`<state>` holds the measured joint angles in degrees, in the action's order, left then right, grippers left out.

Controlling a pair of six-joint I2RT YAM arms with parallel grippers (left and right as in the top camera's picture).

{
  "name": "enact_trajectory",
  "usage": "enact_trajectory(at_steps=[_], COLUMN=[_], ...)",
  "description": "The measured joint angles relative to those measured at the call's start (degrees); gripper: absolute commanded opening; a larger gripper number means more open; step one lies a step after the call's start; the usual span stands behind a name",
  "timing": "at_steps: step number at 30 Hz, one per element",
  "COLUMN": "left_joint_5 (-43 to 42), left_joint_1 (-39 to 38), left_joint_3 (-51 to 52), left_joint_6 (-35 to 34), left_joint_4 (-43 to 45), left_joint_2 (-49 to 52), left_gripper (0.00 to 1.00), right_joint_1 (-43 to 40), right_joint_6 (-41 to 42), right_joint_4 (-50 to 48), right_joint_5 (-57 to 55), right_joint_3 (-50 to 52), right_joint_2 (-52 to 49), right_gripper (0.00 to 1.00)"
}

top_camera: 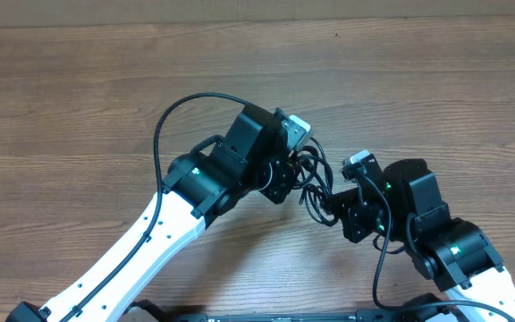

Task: Untangle cables

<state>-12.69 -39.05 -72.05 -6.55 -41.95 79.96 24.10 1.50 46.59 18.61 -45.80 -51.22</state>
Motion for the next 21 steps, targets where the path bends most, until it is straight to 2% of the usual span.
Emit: enact_trajectory(at_steps=[6,21], left_joint_5=[7.4,19.7], left_joint_1=[0.0,-0.7], left_joint_3=[0.0,0.0], left_joint_6=[-6.7,-18.3], left_joint_4=[-0.2,-4.1], left_joint_2=[0.0,0.0], left_gripper=[0.04,0.04], right_joint_1=[0.0,0.0], right_joint_6=[0.0,2.1], right_joint_4=[0.0,-2.0], right_joint_5=[0.0,0.4], right_joint_3=[0.0,0.0], right_joint_2=[0.0,-0.2], right_gripper=[0.04,0.04])
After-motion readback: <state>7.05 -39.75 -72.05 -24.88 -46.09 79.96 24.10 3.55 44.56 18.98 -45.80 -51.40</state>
